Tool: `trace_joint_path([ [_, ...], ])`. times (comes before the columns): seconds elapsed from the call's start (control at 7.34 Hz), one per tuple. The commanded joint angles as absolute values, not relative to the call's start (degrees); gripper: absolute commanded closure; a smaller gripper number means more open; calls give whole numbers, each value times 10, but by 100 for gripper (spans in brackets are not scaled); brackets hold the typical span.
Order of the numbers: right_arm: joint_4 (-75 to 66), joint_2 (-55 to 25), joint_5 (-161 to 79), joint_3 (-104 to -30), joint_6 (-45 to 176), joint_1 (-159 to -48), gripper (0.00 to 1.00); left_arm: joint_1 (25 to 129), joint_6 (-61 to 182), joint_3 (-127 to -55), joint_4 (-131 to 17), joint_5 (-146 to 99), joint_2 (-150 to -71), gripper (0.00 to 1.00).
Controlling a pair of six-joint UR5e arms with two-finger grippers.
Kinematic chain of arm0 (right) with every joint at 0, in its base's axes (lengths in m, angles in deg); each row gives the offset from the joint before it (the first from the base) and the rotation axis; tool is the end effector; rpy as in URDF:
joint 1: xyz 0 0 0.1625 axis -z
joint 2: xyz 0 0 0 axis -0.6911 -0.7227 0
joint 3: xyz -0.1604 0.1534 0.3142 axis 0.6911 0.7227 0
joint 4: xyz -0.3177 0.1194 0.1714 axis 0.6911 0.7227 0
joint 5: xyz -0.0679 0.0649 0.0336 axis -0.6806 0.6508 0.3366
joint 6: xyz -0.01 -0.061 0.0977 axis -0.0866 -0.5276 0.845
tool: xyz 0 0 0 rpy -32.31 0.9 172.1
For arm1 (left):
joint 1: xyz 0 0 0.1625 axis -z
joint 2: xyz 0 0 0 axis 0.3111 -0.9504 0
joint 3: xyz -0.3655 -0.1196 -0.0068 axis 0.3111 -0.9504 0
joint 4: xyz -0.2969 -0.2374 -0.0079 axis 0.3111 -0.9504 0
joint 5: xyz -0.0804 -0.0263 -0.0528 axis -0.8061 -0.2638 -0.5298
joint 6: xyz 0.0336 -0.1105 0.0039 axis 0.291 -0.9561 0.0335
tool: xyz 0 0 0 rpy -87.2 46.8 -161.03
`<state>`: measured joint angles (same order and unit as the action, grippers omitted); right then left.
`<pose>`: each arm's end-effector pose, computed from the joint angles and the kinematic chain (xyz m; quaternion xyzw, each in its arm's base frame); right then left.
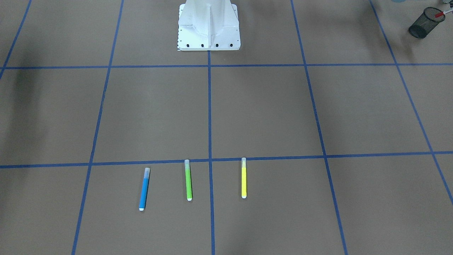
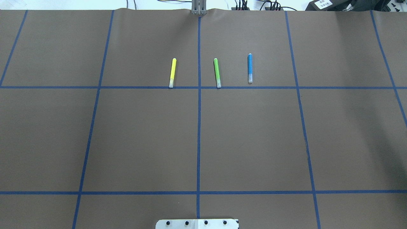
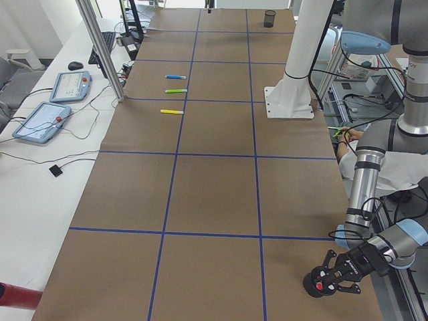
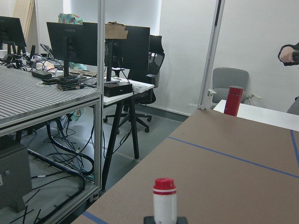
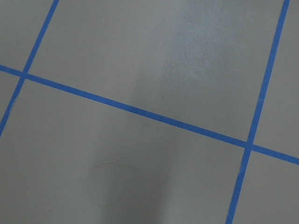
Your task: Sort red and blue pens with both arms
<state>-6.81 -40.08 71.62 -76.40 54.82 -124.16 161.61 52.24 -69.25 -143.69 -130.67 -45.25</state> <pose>-0.0236 -0.4466 0.5338 0.1363 -0.3995 -0.1103 0.8998 -0.0360 0.0498 0.7488 0.4371 0.1943 -0.4359 0.7624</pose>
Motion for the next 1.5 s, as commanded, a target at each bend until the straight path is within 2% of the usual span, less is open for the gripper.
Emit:
trace_joint_path([
  [0.0, -68, -400, 716, -764, 548, -1239, 0, 1617, 524, -692, -1437, -1287, -451, 100],
  [0.82, -68, -399, 716, -764, 548, -1236, 0, 1617, 532, -692, -1437, -1241, -420, 100],
  [1.09, -68, -399, 715, -763, 548, -1234, 0, 1647, 549, -691, -1436, -1243, -421, 98],
  [1.23, -68, -399, 715, -763, 548, -1233, 0, 1656, 550, -690, -1435, -1243, -422, 70],
  [1.36, -68, -399, 715, -763, 548, -1233, 0, 1656, 575, -690, -1424, -1245, -425, 56],
])
